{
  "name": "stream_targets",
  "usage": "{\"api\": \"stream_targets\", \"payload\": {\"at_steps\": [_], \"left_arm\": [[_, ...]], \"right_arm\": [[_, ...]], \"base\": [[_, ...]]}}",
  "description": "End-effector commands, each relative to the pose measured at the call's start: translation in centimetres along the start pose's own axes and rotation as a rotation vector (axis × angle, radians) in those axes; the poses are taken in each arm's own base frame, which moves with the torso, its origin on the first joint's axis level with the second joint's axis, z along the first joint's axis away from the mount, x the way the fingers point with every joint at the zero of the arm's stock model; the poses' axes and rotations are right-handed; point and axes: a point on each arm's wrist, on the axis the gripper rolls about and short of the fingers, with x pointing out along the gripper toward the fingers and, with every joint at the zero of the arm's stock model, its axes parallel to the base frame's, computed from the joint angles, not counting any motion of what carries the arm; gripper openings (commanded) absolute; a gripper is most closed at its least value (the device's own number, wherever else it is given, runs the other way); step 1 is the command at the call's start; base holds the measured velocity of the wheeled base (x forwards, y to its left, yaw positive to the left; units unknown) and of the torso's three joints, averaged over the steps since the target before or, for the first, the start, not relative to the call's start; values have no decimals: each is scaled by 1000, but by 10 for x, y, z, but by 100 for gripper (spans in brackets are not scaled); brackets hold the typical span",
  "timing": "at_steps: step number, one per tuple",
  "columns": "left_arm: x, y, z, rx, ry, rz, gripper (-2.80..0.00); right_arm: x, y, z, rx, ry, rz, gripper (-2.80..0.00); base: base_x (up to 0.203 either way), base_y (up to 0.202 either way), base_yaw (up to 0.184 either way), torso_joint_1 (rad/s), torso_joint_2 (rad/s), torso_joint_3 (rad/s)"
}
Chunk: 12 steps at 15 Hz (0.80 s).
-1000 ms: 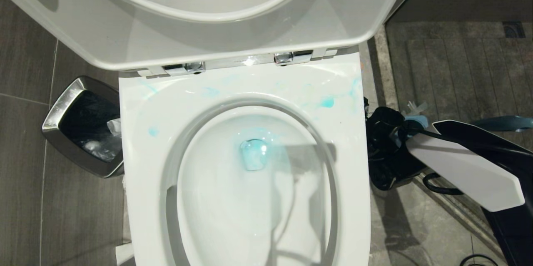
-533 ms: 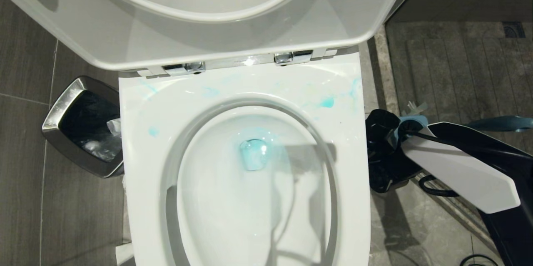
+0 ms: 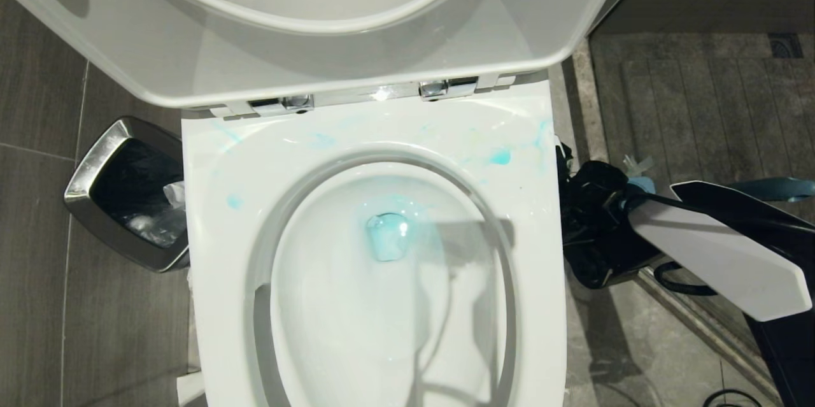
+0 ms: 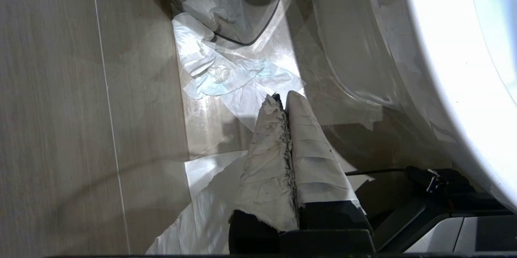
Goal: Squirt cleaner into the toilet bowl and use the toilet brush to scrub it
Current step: Place the cleaning agent on the floor
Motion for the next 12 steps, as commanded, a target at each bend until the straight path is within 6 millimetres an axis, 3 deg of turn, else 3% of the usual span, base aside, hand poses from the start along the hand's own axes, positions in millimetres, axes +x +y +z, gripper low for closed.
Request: {"api": "stream_targets", "payload": {"at_steps": [1, 8, 10, 12], "left_arm": [[0, 0, 0, 1, 0, 1, -280], [0, 0, 0, 4, 0, 1, -280], [0, 0, 0, 3, 0, -1, -280], [0, 0, 0, 3, 0, 1, -280]], "right_arm": [[-2, -11, -3, -11, 0, -25, 0], [-9, -8, 1, -4, -7, -3, 0], [-19, -3, 5, 1, 21, 23, 0], [-43, 5, 14, 24, 85, 74, 0]], "base": [[0, 0, 0, 0, 0, 0], [0, 0, 0, 0, 0, 0], [0, 0, 0, 0, 0, 0], [0, 0, 0, 0, 0, 0]]}}
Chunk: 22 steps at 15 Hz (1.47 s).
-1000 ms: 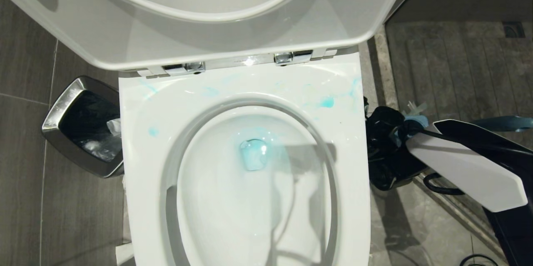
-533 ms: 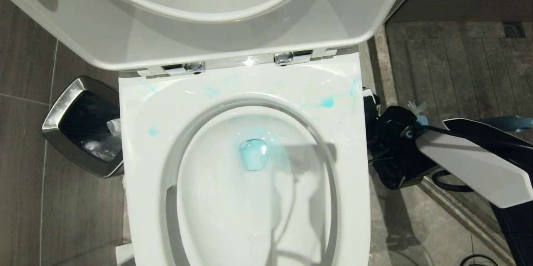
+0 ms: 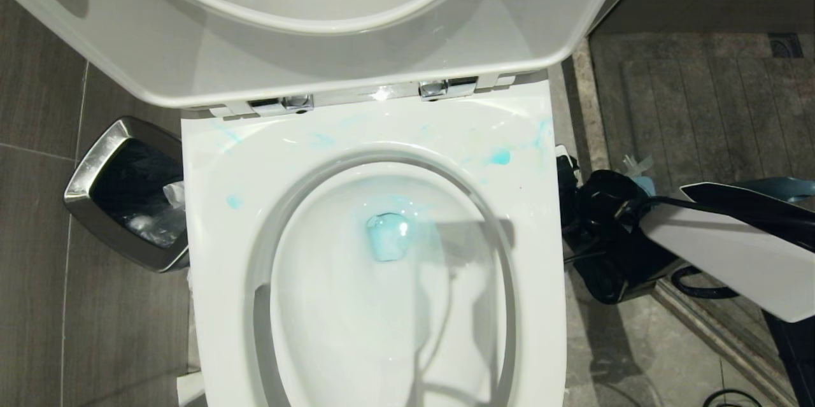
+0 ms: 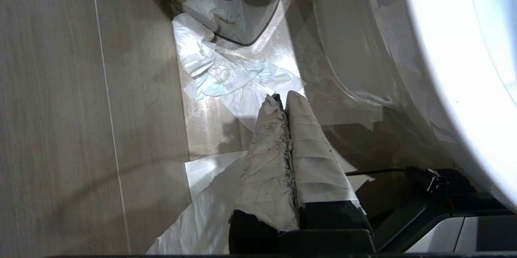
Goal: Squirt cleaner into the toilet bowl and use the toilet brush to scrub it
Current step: Place the cleaning agent on the floor, then scrub the toilet bowl
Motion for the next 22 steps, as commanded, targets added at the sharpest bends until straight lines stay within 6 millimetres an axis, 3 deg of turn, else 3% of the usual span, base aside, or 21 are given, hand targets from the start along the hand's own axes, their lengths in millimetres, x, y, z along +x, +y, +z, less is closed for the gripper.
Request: {"api": "stream_targets", "payload": {"at_steps": [1, 4, 5, 7, 10, 13, 17, 20, 22], "left_arm": [[0, 0, 0, -1, 1, -1, -280], [0, 0, 0, -7, 3, 2, -280], [0, 0, 0, -10, 3, 5, -280], [0, 0, 0, -35, 2, 7, -280], [0, 0, 0, -36, 2, 8, -280], [0, 0, 0, -36, 2, 8, -280], [0, 0, 0, -36, 2, 8, -280], [0, 0, 0, -36, 2, 7, -280], [0, 0, 0, -36, 2, 8, -280]], "right_arm": [[-30, 8, 16, 21, 54, 50, 0], [-73, 6, 34, 24, 109, 87, 0], [-85, 2, 44, 8, 109, 90, -280], [-104, -8, 64, -13, 93, 85, -280], [-136, -15, 72, -23, 152, 57, -280], [-151, -25, 87, -32, 156, -28, -280], [-179, -55, 138, -41, 59, -107, -280], [-229, -73, 177, -41, 82, -86, -280], [-270, -75, 176, -49, 170, -28, -280]], "base": [[0, 0, 0, 0, 0, 0], [0, 0, 0, 0, 0, 0], [0, 0, 0, 0, 0, 0], [0, 0, 0, 0, 0, 0], [0, 0, 0, 0, 0, 0], [0, 0, 0, 0, 0, 0], [0, 0, 0, 0, 0, 0], [0, 0, 0, 0, 0, 0], [0, 0, 0, 0, 0, 0]]}}
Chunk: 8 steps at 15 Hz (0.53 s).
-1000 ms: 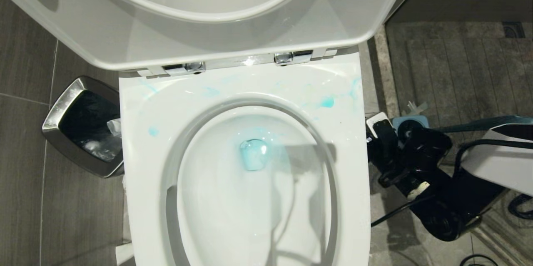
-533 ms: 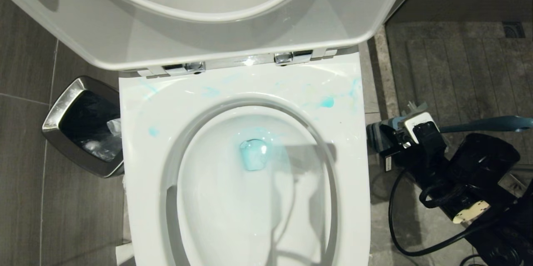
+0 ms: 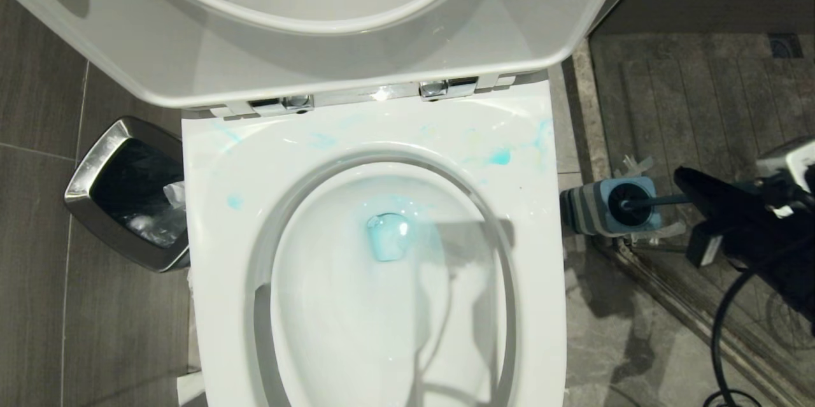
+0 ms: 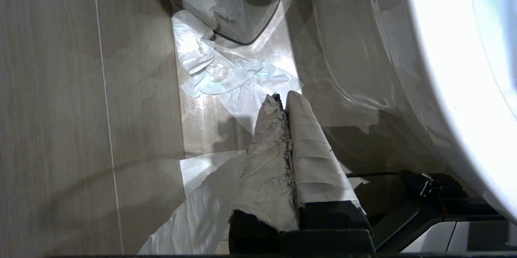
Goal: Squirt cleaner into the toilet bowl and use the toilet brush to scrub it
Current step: Scrub the toilet bowl
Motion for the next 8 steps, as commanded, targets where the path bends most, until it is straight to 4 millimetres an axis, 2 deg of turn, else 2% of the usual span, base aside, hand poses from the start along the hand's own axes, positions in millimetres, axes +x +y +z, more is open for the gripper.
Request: {"api": "stream_targets", "payload": {"at_steps": [1, 4, 5, 8], "left_arm": [[0, 0, 0, 0, 1, 1, -280], [0, 0, 0, 0, 1, 1, -280], [0, 0, 0, 0, 1, 1, -280], [0, 0, 0, 0, 1, 1, -280]], "right_arm": [[-62, -9, -8, -14, 53, 46, -280], [-91, -7, -57, -82, 177, 125, -280], [-98, -8, -66, -102, 190, 130, -280], [-101, -20, -73, -116, 212, 65, -280]], "base": [[0, 0, 0, 0, 0, 0], [0, 0, 0, 0, 0, 0], [0, 0, 0, 0, 0, 0], [0, 0, 0, 0, 0, 0]]}}
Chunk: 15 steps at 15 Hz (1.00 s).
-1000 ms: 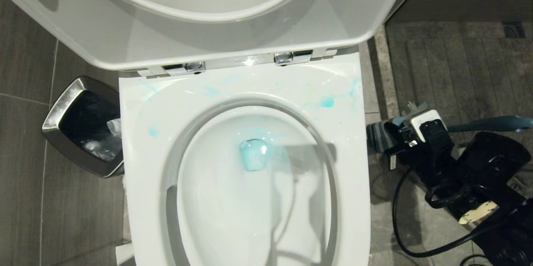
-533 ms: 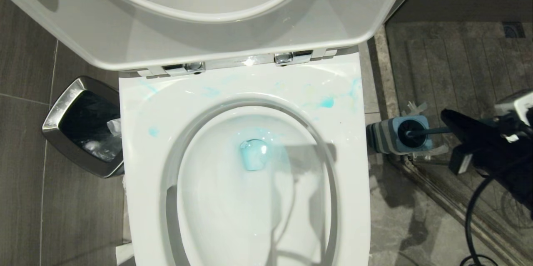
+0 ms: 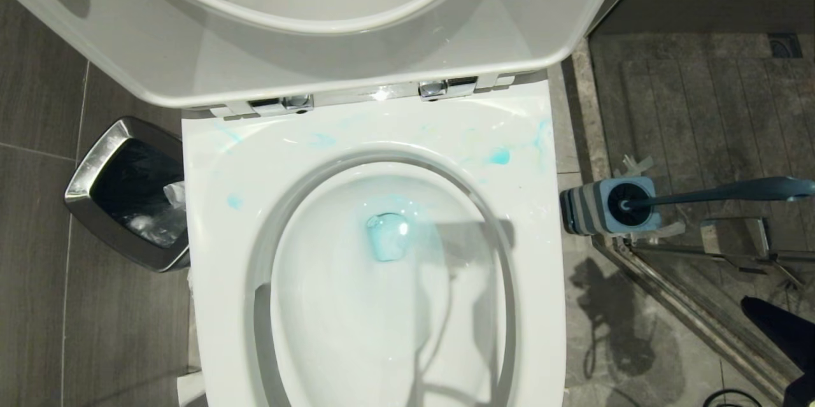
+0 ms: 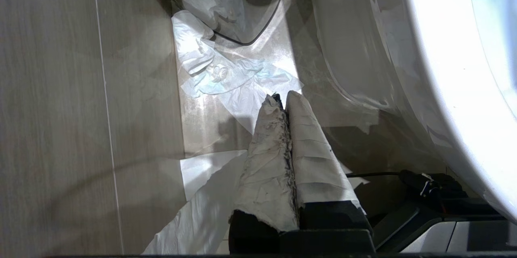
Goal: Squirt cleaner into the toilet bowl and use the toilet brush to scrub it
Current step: Scrub the toilet bowl
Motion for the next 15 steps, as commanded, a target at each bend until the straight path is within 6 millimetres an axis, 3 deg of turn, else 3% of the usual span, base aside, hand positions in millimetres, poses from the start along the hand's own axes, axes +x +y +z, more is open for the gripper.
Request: {"api": "stream_targets", "payload": {"at_steps": [1, 4, 8, 9, 15], "left_arm": [[0, 0, 0, 0, 1, 0, -280], [0, 0, 0, 0, 1, 1, -280], [0, 0, 0, 0, 1, 1, -280], [0, 0, 0, 0, 1, 1, -280], [0, 0, 0, 0, 1, 0, -280]], "right_arm": [[-3, -9, -9, 15, 51, -73, -280], [11, -23, -14, 42, 96, -39, -280], [24, -20, -28, 27, 135, 38, -280], [27, -20, -30, 42, 129, 32, 0], [35, -29, -23, 12, 50, -25, 0]], "base": [[0, 0, 0, 0, 0, 0], [0, 0, 0, 0, 0, 0], [0, 0, 0, 0, 0, 0], [0, 0, 0, 0, 0, 0], [0, 0, 0, 0, 0, 0]]}}
